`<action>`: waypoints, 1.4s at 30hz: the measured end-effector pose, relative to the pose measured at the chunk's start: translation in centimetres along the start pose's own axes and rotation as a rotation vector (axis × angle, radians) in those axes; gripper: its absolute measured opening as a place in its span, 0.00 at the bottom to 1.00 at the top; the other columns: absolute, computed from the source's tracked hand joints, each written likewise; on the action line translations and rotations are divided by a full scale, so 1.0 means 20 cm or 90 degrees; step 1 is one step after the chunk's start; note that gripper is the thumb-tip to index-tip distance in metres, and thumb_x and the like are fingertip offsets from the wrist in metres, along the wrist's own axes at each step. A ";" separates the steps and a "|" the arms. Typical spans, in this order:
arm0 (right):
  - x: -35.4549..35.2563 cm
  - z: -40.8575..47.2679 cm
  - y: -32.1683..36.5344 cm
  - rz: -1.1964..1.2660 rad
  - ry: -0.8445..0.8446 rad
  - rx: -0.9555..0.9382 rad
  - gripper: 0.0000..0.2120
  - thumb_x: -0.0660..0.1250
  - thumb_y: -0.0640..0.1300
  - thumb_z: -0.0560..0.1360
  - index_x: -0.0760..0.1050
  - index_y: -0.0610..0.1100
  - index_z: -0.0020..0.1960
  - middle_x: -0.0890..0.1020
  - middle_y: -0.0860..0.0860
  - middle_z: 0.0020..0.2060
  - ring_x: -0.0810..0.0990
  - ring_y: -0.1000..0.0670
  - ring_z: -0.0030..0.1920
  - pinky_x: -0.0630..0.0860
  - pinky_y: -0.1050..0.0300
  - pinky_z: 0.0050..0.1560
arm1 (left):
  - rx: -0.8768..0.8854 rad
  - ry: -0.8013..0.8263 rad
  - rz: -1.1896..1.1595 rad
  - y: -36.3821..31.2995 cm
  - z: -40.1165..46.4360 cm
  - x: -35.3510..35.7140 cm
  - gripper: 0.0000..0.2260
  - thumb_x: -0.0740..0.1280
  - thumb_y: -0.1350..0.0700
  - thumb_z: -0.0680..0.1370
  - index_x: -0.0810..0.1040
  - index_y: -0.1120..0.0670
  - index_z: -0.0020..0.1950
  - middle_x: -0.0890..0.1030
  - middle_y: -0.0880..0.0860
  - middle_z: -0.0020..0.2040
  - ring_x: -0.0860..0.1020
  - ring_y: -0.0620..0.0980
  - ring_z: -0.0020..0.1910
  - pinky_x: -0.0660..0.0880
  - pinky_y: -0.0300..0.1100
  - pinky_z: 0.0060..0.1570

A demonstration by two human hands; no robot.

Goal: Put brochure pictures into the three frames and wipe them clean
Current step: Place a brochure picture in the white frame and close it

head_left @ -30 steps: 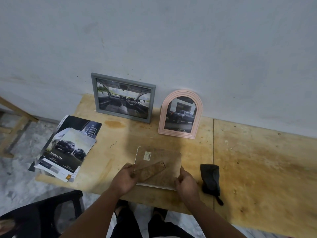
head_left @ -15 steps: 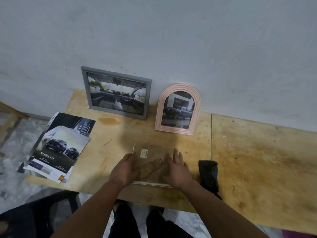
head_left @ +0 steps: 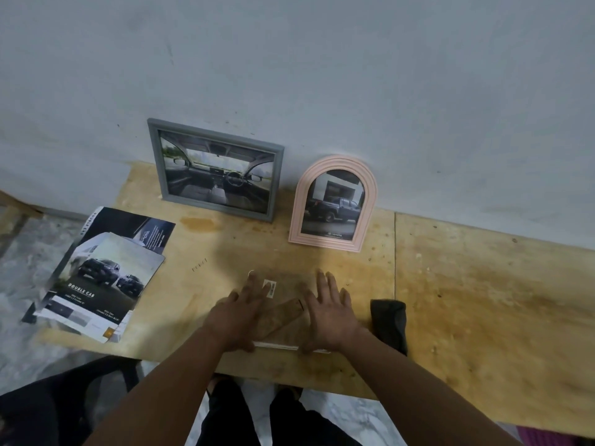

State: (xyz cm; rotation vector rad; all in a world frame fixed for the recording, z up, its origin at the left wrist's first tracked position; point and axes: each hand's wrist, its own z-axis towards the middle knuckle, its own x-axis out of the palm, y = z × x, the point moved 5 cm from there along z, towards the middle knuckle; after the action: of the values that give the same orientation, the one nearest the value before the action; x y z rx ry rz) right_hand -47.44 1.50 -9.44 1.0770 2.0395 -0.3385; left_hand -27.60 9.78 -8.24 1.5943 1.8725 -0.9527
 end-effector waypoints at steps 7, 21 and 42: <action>0.09 0.03 0.01 -0.065 0.029 -0.024 0.66 0.78 0.62 0.68 0.23 0.59 0.77 0.21 0.41 0.74 0.23 0.34 0.75 0.42 0.28 0.77 | 0.042 -0.025 0.058 0.03 0.02 0.03 0.57 0.77 0.40 0.71 0.35 0.45 0.83 0.28 0.58 0.81 0.65 0.62 0.75 0.71 0.55 0.68; 0.08 0.01 0.00 -0.087 0.036 -0.035 0.56 0.72 0.59 0.75 0.26 0.62 0.77 0.22 0.42 0.74 0.24 0.36 0.76 0.47 0.28 0.77 | 0.030 -0.110 0.061 0.02 0.00 0.06 0.50 0.51 0.22 0.67 0.60 0.49 0.82 0.50 0.60 0.84 0.55 0.64 0.81 0.63 0.60 0.74; 0.08 0.02 -0.05 0.049 0.044 -0.064 0.49 0.68 0.62 0.76 0.31 0.67 0.78 0.24 0.49 0.77 0.23 0.42 0.75 0.39 0.31 0.78 | 0.053 -0.136 0.049 0.12 0.14 0.23 0.41 0.48 0.27 0.79 0.46 0.49 0.85 0.43 0.57 0.85 0.52 0.65 0.82 0.63 0.67 0.74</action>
State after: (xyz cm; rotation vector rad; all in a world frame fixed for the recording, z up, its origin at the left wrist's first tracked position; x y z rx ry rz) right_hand -48.56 1.61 -11.09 1.1151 2.0457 -0.1600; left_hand -26.28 10.74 -13.99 1.5333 1.6359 -1.1316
